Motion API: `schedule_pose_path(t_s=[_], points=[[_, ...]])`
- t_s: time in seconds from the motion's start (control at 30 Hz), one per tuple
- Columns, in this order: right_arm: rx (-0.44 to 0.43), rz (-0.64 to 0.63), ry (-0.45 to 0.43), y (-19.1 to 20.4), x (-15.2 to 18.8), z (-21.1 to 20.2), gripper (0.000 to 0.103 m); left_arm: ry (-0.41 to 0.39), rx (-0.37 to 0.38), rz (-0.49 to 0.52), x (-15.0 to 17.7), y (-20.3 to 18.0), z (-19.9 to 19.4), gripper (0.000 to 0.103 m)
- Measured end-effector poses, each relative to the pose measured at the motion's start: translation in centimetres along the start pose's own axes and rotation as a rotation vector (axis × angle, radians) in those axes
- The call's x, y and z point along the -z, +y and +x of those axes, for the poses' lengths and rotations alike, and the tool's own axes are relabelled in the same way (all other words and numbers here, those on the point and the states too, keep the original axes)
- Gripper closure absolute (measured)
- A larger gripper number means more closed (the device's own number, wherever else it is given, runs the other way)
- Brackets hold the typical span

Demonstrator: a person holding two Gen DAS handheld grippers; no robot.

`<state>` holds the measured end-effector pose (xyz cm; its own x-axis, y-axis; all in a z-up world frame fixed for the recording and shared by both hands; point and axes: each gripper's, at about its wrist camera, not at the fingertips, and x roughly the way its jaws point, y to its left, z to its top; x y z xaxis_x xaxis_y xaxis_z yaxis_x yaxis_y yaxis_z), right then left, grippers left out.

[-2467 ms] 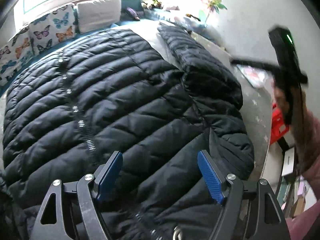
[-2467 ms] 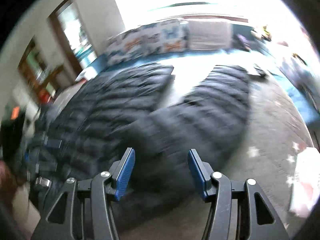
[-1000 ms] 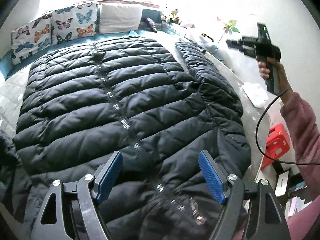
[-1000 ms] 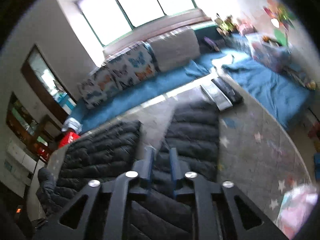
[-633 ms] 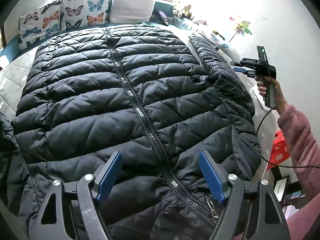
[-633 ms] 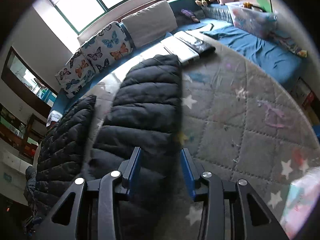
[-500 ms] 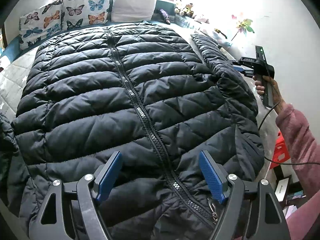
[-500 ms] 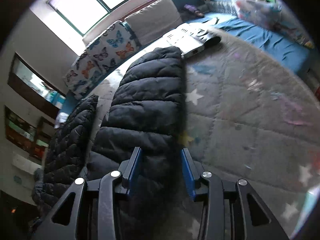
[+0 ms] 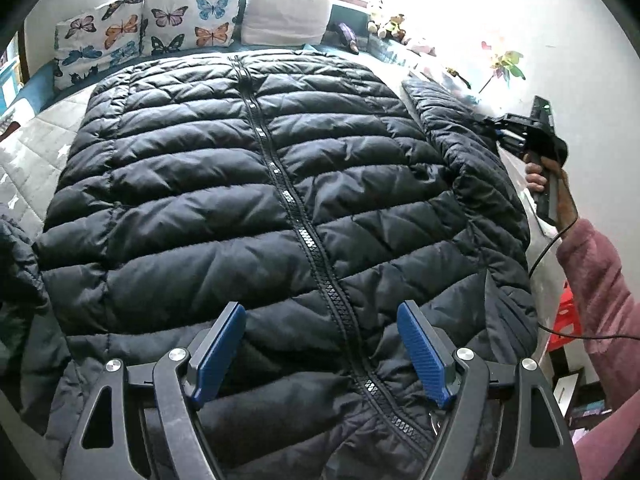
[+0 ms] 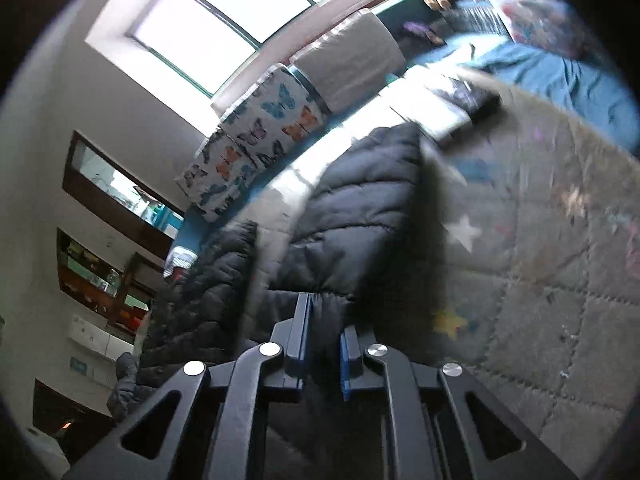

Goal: Fold large clothes

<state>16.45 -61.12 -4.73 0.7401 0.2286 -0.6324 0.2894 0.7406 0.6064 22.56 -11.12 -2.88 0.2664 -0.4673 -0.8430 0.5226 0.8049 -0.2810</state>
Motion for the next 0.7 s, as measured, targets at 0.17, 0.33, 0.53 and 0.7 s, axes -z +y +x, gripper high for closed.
schedule_pose_path(t_s=[0.17, 0.33, 0.53, 0.7], points=[[-0.009, -0.118, -0.077, 6.8, -0.2, -3.7, 0.091, -0.065, 0.011, -0.002, 1.1, 0.7, -2.7, 0.020], [-0.031, -0.280, -0.119, 15.7, 1.4, -6.6, 0.091, -0.154, 0.024, -0.006, 3.3, 2.1, -6.6, 0.020], [-0.071, -0.521, -0.082, 26.4, 7.8, -7.7, 0.091, -0.249, 0.050, -0.038, 7.0, 4.6, -10.9, 0.020], [-0.076, -0.739, 0.040, 32.8, 16.5, -4.5, 0.091, -0.281, 0.067, -0.077, 10.1, 6.6, -12.9, 0.020]])
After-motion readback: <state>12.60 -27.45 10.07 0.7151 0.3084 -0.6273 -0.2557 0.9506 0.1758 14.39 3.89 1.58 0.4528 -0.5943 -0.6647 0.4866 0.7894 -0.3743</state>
